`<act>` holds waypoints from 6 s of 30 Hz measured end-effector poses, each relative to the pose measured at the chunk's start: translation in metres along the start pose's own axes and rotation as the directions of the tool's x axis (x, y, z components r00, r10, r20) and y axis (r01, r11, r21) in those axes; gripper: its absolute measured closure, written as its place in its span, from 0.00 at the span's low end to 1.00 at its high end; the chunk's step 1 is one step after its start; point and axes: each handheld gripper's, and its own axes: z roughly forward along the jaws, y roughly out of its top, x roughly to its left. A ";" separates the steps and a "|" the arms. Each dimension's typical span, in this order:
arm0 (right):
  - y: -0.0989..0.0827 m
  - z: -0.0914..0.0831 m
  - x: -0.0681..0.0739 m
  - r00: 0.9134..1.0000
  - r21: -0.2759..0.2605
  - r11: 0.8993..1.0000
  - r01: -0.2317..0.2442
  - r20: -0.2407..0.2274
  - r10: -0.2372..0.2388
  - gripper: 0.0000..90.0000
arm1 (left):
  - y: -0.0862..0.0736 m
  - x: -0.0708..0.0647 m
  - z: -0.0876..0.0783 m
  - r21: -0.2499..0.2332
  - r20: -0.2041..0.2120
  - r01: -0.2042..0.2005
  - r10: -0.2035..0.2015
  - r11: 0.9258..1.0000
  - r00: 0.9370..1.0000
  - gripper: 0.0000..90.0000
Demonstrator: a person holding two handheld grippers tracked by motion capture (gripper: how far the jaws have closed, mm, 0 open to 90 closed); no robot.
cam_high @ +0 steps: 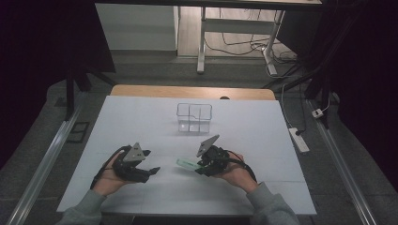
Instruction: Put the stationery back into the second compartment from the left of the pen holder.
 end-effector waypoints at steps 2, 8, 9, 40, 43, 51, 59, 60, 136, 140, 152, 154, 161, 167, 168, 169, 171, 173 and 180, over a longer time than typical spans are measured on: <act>0.001 0.001 0.000 1.000 0.007 1.000 0.014 -0.003 -0.014 0.74 | 0.005 -0.003 0.004 0.014 0.015 -0.023 0.023 1.000 1.000 0.32; 0.002 0.003 0.003 0.999 0.009 0.999 0.036 -0.010 -0.036 0.74 | 0.012 -0.008 0.011 0.043 0.042 -0.071 0.069 0.997 0.997 0.31; 0.002 0.004 0.003 0.999 0.008 0.999 0.037 -0.012 -0.037 0.74 | 0.013 -0.008 0.012 0.045 0.045 -0.073 0.071 0.996 0.996 0.31; 0.006 0.010 0.012 0.987 0.007 0.989 0.146 -0.069 -0.145 0.74 | 0.057 -0.021 0.065 0.155 0.255 -0.261 0.216 0.953 0.942 0.37; 0.006 0.010 0.013 0.986 0.013 0.988 0.152 -0.077 -0.150 0.74 | 0.058 -0.021 0.066 0.157 0.269 -0.271 0.223 0.950 0.937 0.39; 0.009 0.010 0.016 0.980 0.009 0.984 0.177 -0.092 -0.175 0.74 | 0.057 -0.030 0.072 0.171 0.314 -0.323 0.259 0.931 0.914 0.51; 0.009 0.012 0.018 0.977 0.006 0.982 0.187 -0.110 -0.185 0.74 | 0.056 -0.034 0.074 0.184 0.336 -0.377 0.302 0.908 0.892 0.67; 0.009 0.012 0.019 0.976 0.006 0.982 0.187 -0.113 -0.185 0.73 | 0.055 -0.035 0.074 0.180 0.341 -0.376 0.301 0.909 0.891 0.68; -0.015 -0.025 -0.020 0.960 -0.445 0.856 -0.262 -0.032 0.277 0.64 | 0.058 -0.035 0.080 -0.045 0.014 -0.193 0.194 0.980 0.981 0.72; -0.013 -0.026 -0.017 0.967 -0.460 0.853 -0.246 -0.053 0.249 0.75 | 0.058 -0.034 0.084 -0.036 0.010 -0.179 0.180 0.983 0.984 0.70; -0.009 -0.029 -0.012 0.980 -0.443 0.877 -0.186 -0.023 0.196 0.82 | 0.057 -0.026 0.081 -0.057 0.007 -0.111 0.111 0.992 0.994 0.56; -0.010 -0.031 -0.012 0.981 -0.452 0.874 -0.177 -0.004 0.196 0.82 | 0.055 -0.023 0.078 -0.062 0.014 -0.090 0.091 0.994 0.996 0.52; -0.014 -0.038 -0.016 0.977 -0.474 0.864 -0.172 0.033 0.212 0.82 | 0.045 -0.015 0.065 -0.066 0.018 -0.030 0.031 0.997 0.999 0.44; -0.015 -0.041 -0.017 0.976 -0.476 0.864 -0.162 0.050 0.211 0.82 | 0.031 -0.011 0.051 -0.063 0.016 0.012 -0.011 0.998 1.000 0.43; -0.016 -0.042 -0.018 0.976 -0.477 0.864 -0.159 0.055 0.210 0.82 | 0.029 -0.010 0.049 -0.063 0.013 0.016 -0.015 0.998 1.000 0.43; -0.016 -0.042 -0.018 0.976 -0.481 0.863 -0.154 0.060 0.208 0.82 | 0.028 -0.009 0.046 -0.065 0.012 0.023 -0.023 0.998 1.000 0.43; -0.015 -0.044 -0.018 0.976 -0.489 0.860 -0.149 0.066 0.206 0.82 | 0.024 -0.006 0.042 -0.064 0.007 0.031 -0.030 0.997 1.000 0.43; -0.015 -0.046 -0.020 0.976 -0.497 0.855 -0.146 0.069 0.207 0.82 | 0.019 -0.005 0.037 -0.058 -0.002 0.037 -0.037 0.998 0.999 0.43; -0.016 -0.056 -0.024 0.972 -0.523 0.841 -0.141 0.090 0.218 0.82 | -0.005 0.000 0.019 -0.044 -0.040 0.079 -0.081 0.996 0.996 0.42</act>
